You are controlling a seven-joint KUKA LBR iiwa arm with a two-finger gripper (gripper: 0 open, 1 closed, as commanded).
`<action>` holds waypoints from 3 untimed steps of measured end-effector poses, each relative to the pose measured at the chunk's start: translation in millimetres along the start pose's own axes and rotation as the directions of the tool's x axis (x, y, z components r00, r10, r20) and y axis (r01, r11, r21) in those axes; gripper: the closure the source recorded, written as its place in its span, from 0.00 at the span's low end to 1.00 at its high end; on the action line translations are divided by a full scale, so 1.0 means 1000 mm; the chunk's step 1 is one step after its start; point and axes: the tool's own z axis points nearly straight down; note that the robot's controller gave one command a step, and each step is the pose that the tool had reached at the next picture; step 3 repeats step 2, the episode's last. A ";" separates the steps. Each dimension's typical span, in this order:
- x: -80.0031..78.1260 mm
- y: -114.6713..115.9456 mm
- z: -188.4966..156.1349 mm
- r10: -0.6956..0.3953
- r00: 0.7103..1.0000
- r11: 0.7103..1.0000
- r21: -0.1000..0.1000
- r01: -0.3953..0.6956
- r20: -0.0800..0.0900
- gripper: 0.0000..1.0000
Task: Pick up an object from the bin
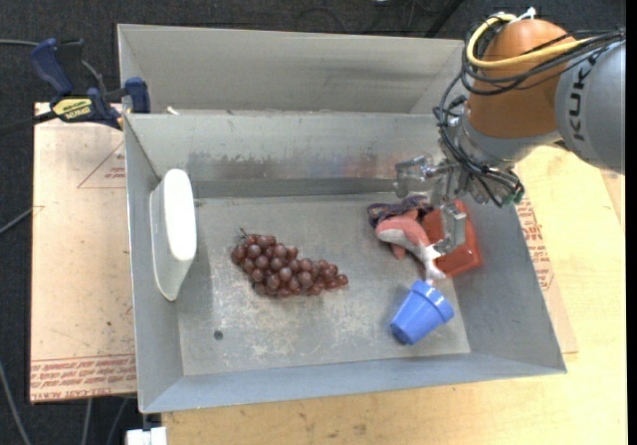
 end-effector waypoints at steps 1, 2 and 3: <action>0.001 0.010 0.041 -0.066 0.998 0.998 0.004 0.066 0.006 1.00; 0.001 0.010 0.041 -0.065 0.998 0.998 0.003 0.065 0.007 1.00; 0.001 0.010 0.041 -0.065 0.998 0.998 0.003 0.065 0.007 1.00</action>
Offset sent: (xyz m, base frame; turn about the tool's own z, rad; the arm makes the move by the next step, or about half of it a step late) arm 0.0000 0.0000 0.0000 0.0000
